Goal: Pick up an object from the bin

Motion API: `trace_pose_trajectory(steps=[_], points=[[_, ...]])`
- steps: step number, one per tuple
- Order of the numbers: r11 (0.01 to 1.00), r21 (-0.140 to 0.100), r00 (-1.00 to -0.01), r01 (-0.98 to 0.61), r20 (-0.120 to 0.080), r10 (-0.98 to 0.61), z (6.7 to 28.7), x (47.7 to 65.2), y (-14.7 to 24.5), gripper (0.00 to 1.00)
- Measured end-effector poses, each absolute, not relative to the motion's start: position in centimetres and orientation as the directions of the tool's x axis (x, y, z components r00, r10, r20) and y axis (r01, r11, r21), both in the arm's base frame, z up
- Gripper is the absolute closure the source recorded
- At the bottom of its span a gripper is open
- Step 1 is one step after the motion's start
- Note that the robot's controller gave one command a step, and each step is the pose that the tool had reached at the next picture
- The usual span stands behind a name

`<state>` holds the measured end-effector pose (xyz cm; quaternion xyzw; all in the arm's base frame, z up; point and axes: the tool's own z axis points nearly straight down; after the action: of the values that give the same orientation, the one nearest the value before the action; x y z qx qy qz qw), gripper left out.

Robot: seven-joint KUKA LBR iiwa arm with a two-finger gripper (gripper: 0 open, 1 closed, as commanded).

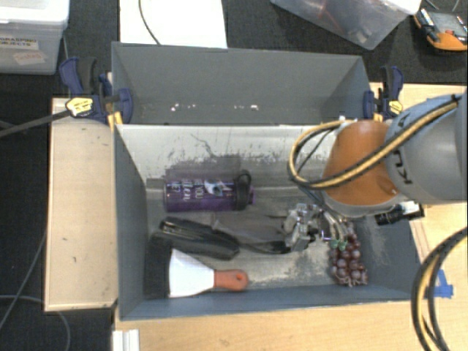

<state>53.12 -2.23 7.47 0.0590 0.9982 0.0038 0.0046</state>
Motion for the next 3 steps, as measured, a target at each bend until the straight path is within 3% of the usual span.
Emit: trace_pose_trajectory(steps=[1,2,3], points=[[0.994,0.006,-0.994,0.112,-0.006,0.112,8.7,52.4,-1.2,1.0],[0.994,0.007,-0.994,0.11,-0.005,0.11,16.5,53.5,-1.6,1.0],[0.997,0.007,-0.997,0.071,-0.013,0.071,23.9,51.5,0.5,1.0]])
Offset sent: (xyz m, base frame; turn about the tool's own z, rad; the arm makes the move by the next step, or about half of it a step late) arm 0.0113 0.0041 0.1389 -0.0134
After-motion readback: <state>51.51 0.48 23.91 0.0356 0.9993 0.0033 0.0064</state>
